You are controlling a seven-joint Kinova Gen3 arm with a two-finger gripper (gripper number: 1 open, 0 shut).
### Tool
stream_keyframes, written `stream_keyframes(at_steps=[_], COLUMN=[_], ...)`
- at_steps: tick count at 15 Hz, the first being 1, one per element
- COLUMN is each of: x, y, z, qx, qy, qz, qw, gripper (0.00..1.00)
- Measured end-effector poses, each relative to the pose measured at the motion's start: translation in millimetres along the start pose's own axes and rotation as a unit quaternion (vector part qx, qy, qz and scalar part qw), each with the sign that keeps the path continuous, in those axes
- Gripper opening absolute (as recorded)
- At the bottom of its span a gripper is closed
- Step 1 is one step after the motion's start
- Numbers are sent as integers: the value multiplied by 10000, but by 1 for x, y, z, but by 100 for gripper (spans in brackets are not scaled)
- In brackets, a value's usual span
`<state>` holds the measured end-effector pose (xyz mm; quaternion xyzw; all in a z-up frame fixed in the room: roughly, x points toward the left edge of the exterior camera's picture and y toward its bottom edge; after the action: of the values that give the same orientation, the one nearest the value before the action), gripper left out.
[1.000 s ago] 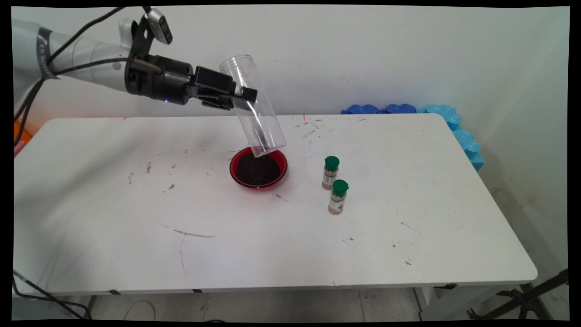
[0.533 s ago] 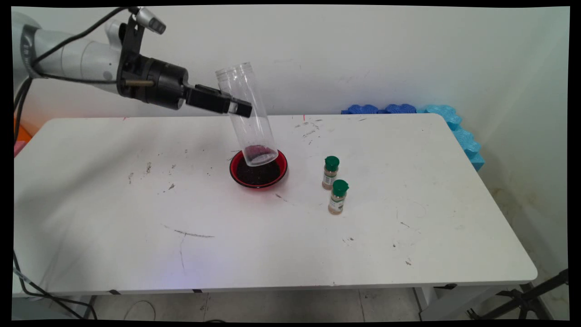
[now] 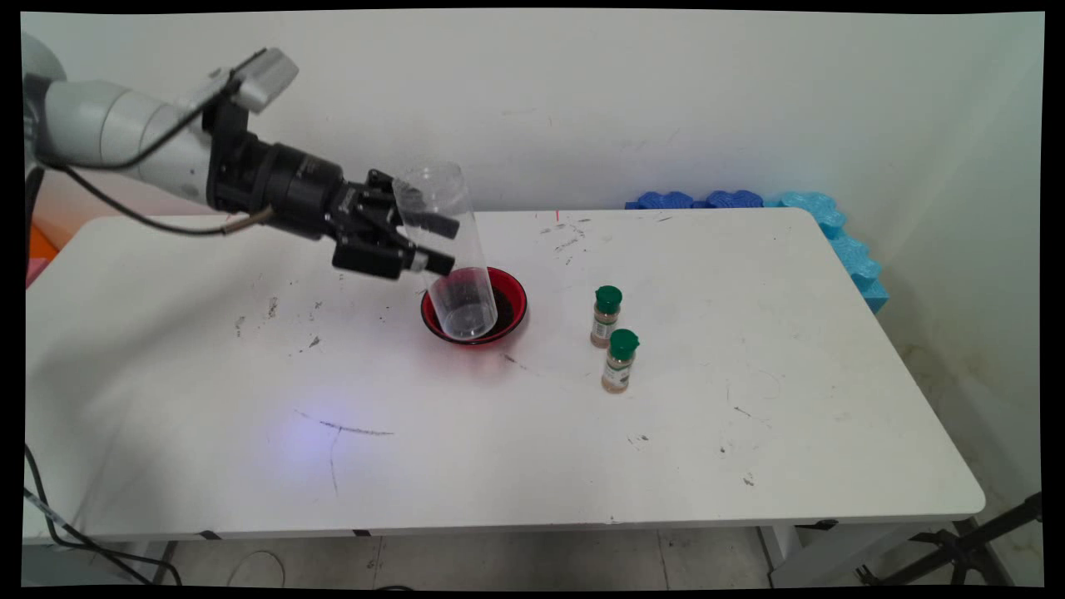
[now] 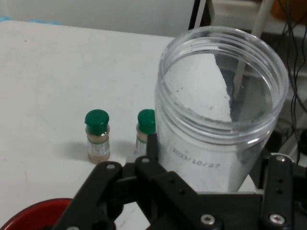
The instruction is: Pour the black seasoning powder in the red bowl, then place the picked object on the table
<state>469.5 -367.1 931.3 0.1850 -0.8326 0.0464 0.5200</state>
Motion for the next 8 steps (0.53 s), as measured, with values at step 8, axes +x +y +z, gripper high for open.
stream_keyframes(at_steps=[8], x=[-26], y=[21], z=[30], qx=[17], qy=[-363], qz=[633], qw=[9973], gripper=[0])
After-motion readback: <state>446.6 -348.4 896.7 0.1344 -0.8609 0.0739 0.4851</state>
